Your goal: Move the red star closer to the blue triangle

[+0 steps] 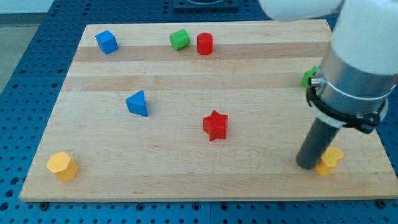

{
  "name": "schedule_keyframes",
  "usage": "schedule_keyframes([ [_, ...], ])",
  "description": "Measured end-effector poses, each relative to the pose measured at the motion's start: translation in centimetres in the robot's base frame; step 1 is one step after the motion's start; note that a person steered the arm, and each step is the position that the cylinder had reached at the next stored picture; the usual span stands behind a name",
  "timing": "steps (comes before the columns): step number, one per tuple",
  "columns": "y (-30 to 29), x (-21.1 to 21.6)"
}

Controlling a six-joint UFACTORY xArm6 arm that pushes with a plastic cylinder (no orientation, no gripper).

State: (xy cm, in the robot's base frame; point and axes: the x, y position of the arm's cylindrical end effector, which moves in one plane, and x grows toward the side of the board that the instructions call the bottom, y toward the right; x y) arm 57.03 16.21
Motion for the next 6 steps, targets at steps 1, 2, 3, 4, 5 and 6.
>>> schedule_keyframes([
  [1, 0.0, 0.0],
  [2, 1.9, 0.0],
  [3, 1.6, -0.1],
  [4, -2.3, -1.4],
  [5, -7.2, -3.4],
  [6, -11.7, -5.2],
])
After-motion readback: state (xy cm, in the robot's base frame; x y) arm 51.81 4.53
